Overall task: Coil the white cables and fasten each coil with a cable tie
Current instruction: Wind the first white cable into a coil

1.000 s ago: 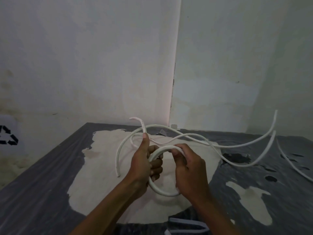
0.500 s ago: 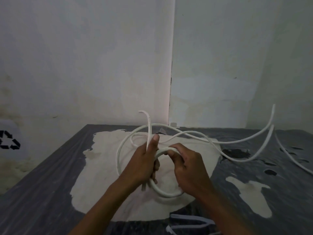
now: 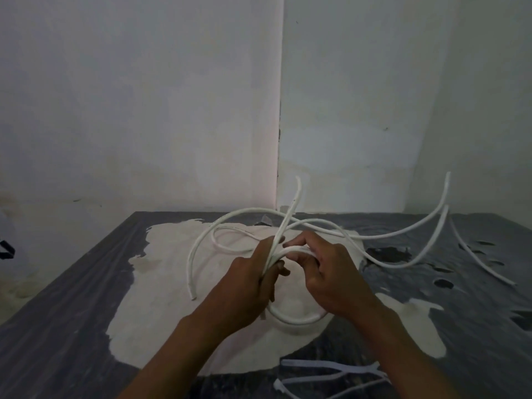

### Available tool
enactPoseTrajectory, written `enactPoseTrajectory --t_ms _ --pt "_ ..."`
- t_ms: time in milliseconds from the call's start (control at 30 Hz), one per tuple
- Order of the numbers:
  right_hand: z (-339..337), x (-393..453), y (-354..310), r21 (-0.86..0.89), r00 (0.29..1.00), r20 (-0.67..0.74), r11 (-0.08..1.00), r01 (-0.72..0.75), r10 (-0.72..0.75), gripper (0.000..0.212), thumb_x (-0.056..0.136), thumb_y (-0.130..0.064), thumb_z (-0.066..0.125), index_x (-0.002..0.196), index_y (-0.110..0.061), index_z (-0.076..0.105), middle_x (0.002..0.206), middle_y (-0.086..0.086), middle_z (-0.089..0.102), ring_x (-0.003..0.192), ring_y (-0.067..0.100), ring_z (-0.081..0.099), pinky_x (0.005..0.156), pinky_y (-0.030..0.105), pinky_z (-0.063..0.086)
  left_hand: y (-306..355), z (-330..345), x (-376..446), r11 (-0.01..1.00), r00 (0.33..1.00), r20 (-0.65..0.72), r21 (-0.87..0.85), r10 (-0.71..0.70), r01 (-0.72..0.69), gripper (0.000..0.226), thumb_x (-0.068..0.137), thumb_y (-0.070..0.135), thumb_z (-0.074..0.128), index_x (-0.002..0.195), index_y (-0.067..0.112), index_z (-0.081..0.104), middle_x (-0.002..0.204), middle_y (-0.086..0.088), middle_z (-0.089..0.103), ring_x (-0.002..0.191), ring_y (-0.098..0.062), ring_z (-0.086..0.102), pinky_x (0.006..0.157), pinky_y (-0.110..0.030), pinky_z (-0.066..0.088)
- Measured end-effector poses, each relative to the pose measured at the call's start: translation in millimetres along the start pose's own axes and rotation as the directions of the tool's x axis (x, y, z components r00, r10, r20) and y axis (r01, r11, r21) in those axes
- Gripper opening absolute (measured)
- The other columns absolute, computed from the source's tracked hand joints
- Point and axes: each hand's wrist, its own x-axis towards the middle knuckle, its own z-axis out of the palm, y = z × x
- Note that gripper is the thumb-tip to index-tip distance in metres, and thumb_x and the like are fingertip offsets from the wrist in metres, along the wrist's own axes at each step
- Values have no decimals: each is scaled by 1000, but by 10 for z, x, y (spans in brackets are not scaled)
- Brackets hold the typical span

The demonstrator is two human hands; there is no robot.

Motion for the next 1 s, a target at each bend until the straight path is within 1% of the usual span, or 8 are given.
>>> enactPoseTrajectory --t_ms 200,400,467,567,667,767,900,1000 --pt "-75 -17 -48 37 999 16 999 -33 32 13 96 -24 54 97 -33 46 66 -1 65 52 14 59 52 39 50 34 92 22 998 1000 -30 -56 -10 8 40 90 42 33 126 28 42 73 12 60 64 -5 64 60 -14 54" --pt "-25 -16 -37 -8 998 51 1000 -30 30 10 96 -24 54 102 -25 46 75 -21 61 66 -2 63 60 18 53 40 137 -40 976 993 -41 -196 -107 97 30 86 45 34 86 23 54 61 8 56 54 -4 56 62 -25 57" --pt "7 -12 -33 -62 999 39 998 0 3 31 95 -23 57 121 -30 41 90 -23 57 71 -6 61 68 17 55 30 150 -38 984 995 -65 -168 -73 61 20 89 42 35 96 31 50 61 8 55 54 -4 56 61 -26 57" --pt "14 -6 -42 -284 997 -40 958 49 -63 59 89 -29 66 138 -38 33 119 -6 46 82 5 59 67 17 56 10 151 -23 993 991 -132 -116 1 -16 14 96 28 38 106 36 43 66 12 54 59 1 58 57 -13 51" --pt "-72 39 -39 -515 988 -111 856 34 -106 58 78 -52 70 130 -37 48 141 5 33 122 21 45 95 33 47 -57 136 -27 997 994 -109 -66 32 -39 24 98 26 38 121 30 42 76 22 52 74 14 57 68 -4 45" --pt "-158 49 6 -544 991 -22 833 97 -130 61 71 -63 67 122 -34 48 144 0 44 139 24 34 115 49 26 -108 146 -37 996 996 -39 -7 84 -85 36 96 34 36 130 24 42 85 26 53 82 14 56 76 -4 43" --pt "-234 81 32 -462 991 -17 880 110 -133 54 70 -67 62 106 -27 53 109 -8 62 111 12 55 117 51 23 -94 152 -23 995 994 -26 14 103 -102 33 96 35 37 128 27 43 93 22 56 87 11 57 81 -5 44" --pt "-236 91 39 -497 989 -30 861 110 -143 48 74 -67 59 100 -26 59 96 -8 59 90 8 50 96 36 43 -48 143 -12 993 990 -79 15 118 -117 30 93 37 36 122 31 42 86 23 55 82 9 57 73 -5 44"
